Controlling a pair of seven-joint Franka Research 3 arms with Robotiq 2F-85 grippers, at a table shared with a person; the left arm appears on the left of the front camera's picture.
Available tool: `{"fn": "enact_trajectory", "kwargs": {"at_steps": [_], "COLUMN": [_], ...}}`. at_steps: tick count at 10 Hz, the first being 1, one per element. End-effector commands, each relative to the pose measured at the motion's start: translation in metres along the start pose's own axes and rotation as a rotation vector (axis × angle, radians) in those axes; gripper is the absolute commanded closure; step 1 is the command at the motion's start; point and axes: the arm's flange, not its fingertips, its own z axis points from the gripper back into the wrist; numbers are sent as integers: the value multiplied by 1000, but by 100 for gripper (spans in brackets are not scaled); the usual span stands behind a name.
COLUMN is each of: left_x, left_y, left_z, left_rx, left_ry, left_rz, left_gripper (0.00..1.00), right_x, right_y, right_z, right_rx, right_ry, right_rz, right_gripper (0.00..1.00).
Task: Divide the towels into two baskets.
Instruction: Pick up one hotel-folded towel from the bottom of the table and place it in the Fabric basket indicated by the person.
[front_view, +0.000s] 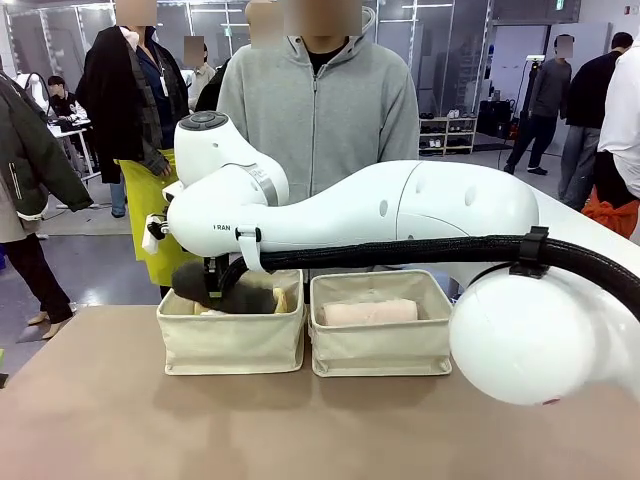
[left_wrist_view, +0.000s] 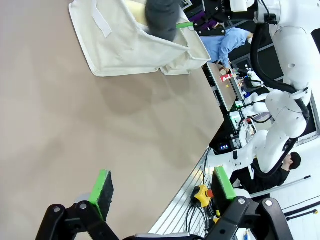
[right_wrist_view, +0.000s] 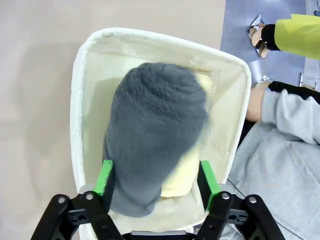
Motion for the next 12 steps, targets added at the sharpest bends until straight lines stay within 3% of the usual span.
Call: {"fn": "enact_trajectory", "kwargs": {"at_steps": [1, 5, 6, 12], "left_x": [-3, -3, -3, -3], "left_y": [-4, -4, -4, -4], "left_z": [4, 4, 4, 4], "left_rx": [-11, -11, -11, -11], "left_ry": [2, 2, 2, 2], "left_rz": [-6, -6, -6, -6], "left_gripper": [0, 0, 0, 0], "right_x": [14, 6, 1, 1], "right_y": [-8, -8, 0, 0], "right_z": [2, 3, 2, 2], "right_rx": [-11, -29, 1, 1], "right_ry": [24, 56, 4, 4], "right_rz": [-6, -47, 0, 0], "right_gripper": [0, 0, 0, 0]}}
